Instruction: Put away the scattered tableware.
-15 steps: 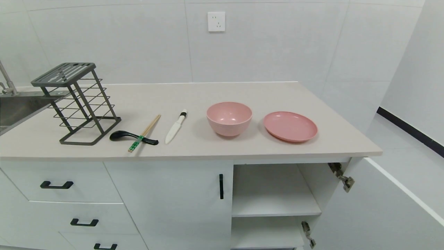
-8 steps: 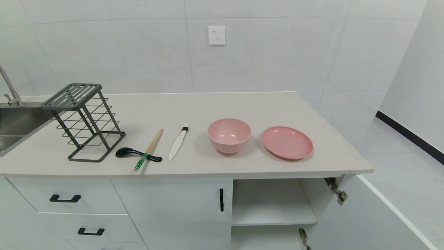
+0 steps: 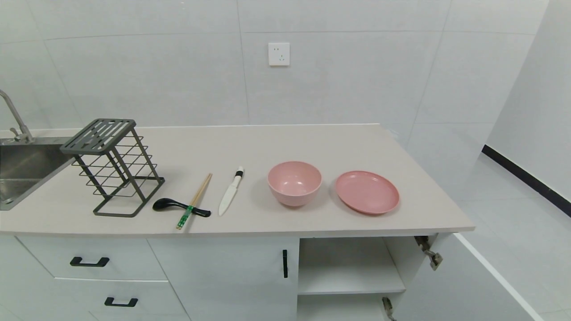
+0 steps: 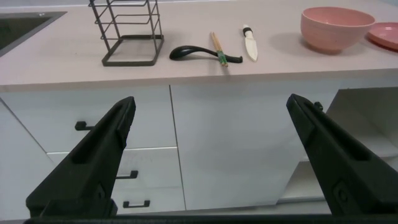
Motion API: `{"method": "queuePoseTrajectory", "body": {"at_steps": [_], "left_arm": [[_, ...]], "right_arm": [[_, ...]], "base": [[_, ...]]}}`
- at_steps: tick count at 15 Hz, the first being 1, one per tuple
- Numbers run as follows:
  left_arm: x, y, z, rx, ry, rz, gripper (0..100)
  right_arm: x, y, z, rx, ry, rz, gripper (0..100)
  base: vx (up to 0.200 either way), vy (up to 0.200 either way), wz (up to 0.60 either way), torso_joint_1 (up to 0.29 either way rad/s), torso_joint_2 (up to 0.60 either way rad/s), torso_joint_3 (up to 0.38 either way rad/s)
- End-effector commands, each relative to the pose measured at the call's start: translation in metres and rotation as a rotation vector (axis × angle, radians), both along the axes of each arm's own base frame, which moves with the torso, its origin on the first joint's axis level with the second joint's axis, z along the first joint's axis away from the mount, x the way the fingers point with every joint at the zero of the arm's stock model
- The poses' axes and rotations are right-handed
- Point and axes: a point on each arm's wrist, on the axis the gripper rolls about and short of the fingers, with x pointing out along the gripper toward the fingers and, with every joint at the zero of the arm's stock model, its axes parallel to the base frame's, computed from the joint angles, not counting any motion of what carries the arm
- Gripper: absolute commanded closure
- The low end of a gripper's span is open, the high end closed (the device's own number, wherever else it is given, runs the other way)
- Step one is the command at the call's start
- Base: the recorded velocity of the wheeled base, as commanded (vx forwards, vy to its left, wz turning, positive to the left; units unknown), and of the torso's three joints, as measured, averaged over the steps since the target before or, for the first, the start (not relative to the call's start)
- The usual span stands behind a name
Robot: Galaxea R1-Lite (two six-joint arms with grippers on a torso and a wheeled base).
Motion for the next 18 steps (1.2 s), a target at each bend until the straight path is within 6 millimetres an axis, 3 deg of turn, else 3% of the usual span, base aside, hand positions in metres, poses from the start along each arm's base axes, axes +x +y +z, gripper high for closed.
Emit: {"method": "queuePoseTrajectory", "body": {"at_steps": [1, 7, 9, 18], "left_arm": [[0.0001, 0.0, 0.0, 0.0, 0.001, 0.0, 0], [0.0001, 0.0, 0.0, 0.0, 0.001, 0.0, 0], [0.0001, 0.0, 0.0, 0.001, 0.001, 0.0, 0], [0.0001, 0.0, 0.0002, 0.001, 0.0, 0.0, 0]], "right_arm": [[0.0001, 0.0, 0.0, 0.0, 0.002, 0.0, 0], [0.0001, 0.0, 0.0, 0.0, 0.002, 0.0, 0], [0.0001, 0.0, 0.0, 0.0, 0.002, 0.0, 0], [0.0001, 0.0, 0.0, 0.0, 0.002, 0.0, 0]], "base": [[0.0, 0.0, 0.0, 0.0, 0.0, 0.0], [0.033, 0.0, 0.0, 0.143, -0.27, -0.132], [0.2, 0.0, 0.0, 0.024, -0.06, -0.029], [0.022, 0.0, 0.0, 0.0, 0.0, 0.0]]}}
